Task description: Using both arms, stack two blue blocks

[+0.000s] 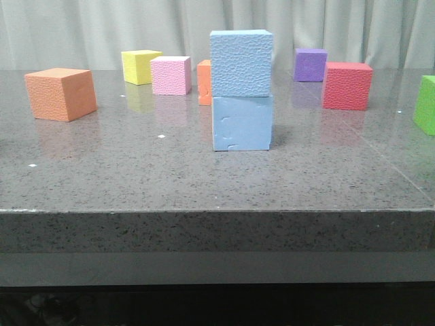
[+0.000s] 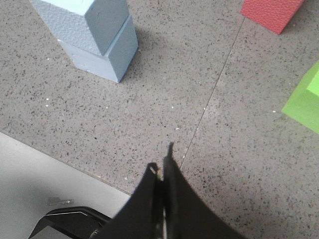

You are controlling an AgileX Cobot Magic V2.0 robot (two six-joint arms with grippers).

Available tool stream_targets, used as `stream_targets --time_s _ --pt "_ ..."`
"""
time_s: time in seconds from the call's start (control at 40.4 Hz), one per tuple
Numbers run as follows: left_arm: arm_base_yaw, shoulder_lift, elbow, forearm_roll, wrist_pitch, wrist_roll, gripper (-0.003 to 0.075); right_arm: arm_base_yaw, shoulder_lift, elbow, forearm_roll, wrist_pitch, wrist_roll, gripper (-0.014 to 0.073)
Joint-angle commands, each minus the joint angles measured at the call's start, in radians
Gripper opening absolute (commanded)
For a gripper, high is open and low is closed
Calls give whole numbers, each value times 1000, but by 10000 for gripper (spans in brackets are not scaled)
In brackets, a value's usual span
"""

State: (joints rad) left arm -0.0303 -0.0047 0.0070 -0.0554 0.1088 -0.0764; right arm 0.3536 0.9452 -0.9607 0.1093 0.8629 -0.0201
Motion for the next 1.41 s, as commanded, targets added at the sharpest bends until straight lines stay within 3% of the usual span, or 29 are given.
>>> stream_targets --time_s 0.0,1.213,1.387 --pt "2 -24 36 -9 -109 -2 -18 -4 -9 -23 4 -58 -6 -69" --pt "-36 -24 36 45 -109 1 -18 -2 -14 -15 5 -61 -6 -69" --pt "-36 -24 36 45 -109 1 -18 -115 -139 96 -11 -147 -14 -69"
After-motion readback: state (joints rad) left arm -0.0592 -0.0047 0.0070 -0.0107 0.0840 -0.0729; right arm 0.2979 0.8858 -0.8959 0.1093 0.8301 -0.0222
